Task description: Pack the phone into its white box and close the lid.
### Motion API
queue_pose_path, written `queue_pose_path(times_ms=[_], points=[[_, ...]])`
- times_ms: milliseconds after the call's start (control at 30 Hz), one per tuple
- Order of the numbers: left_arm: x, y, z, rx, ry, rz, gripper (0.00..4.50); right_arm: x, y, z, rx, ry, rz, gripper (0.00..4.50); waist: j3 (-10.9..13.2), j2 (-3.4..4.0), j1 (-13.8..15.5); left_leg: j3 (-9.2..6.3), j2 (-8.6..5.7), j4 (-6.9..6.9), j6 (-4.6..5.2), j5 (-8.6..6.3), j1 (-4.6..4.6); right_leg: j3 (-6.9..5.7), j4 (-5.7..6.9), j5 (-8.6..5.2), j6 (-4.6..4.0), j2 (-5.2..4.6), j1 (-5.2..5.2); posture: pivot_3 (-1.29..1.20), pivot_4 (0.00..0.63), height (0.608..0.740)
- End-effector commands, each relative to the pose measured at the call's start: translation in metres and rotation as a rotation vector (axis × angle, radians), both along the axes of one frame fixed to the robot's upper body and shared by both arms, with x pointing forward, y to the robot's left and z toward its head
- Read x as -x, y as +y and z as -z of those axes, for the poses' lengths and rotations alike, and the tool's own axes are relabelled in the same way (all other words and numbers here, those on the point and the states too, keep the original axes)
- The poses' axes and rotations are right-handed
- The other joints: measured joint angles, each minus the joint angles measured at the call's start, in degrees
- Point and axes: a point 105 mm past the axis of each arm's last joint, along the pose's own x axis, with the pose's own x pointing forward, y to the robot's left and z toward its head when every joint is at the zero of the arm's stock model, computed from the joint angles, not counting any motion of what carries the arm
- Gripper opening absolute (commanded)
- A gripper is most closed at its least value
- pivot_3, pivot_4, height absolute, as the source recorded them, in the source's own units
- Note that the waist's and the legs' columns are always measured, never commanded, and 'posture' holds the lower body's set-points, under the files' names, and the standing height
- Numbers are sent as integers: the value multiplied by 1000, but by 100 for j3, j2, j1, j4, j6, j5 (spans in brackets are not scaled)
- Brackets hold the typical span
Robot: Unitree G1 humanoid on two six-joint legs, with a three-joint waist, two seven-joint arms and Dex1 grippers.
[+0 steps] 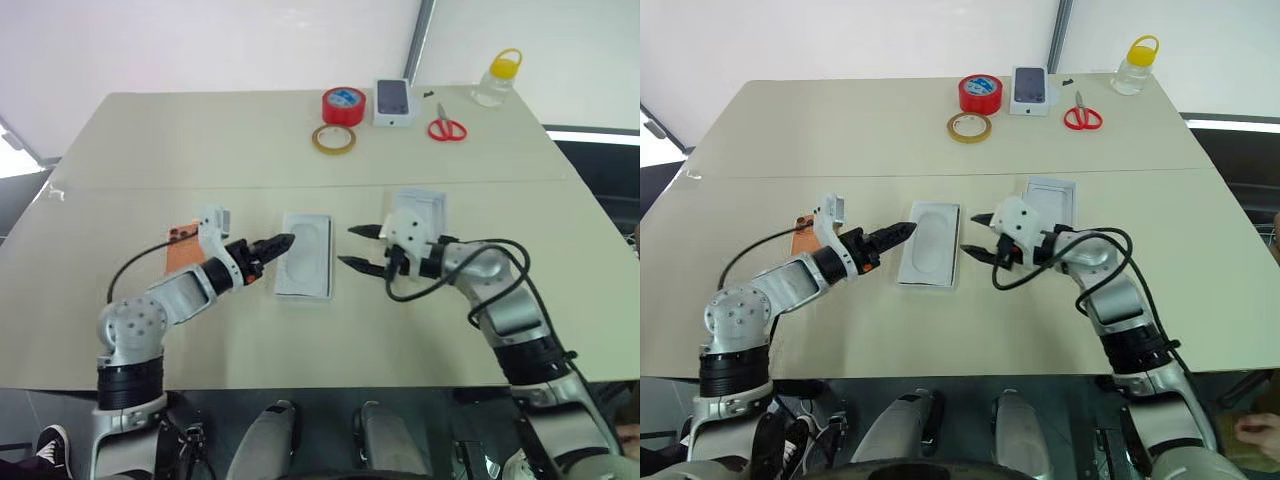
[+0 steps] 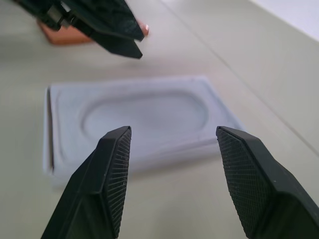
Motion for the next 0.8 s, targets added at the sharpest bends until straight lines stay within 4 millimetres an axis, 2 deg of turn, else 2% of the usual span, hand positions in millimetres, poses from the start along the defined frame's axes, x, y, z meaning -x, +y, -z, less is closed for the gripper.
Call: queue_pose_path(times_ms=[33, 133, 233, 367, 433, 567, 800], points=[[1, 17, -13, -162, -164, -20, 3270, -3, 22, -16, -32, -68, -27, 1505, 0, 1, -20, 0, 1, -1, 0, 0, 0, 1, 0, 0, 0, 1, -2, 0, 150, 740], [6, 37, -13, -229, -227, -24, 3270, -10, 39, -9, -9, -66, -3, 31, -1, 3, -11, 3, 0, -16, -3, 2, 2, 6, -2, 0, -1, 0, -8, 0, 150, 740], [9, 60, -17, -318, -353, -63, 3270, -15, 54, -3, 12, -80, 18, 31, 1, 6, 6, 2, 0, -25, -3, 2, 1, 6, -3, 0, -3, -1, -15, 0, 150, 740], [17, 80, -6, -384, -340, -58, 3270, -14, 71, -2, -3, -76, 10, 31, 2, 6, 12, 3, -2, -35, -3, 2, 0, 7, -4, 2, -7, -4, -22, 0, 150, 740], [19, 84, -8, -377, -366, -79, 3270, -13, 76, 6, 49, -81, 3, 31, 1, 6, 8, 1, -1, -39, -1, 0, 0, 7, -6, 2, -7, -4, -27, 0, 150, 740], [19, 88, -12, -398, -420, -108, 3270, -12, 68, 28, 205, -80, -16, 31, 1, 6, 9, 1, -2, -39, 0, 0, 0, 5, -5, 2, -7, -5, -44, 0, 150, 740], [25, 92, -1, -400, -386, -113, 3270, -10, 51, 35, 288, -67, -28, 31, 1, 5, -11, 1, 1, -52, 4, -1, 0, 7, -1, 5, -10, -2, -37, 0, 150, 740]])
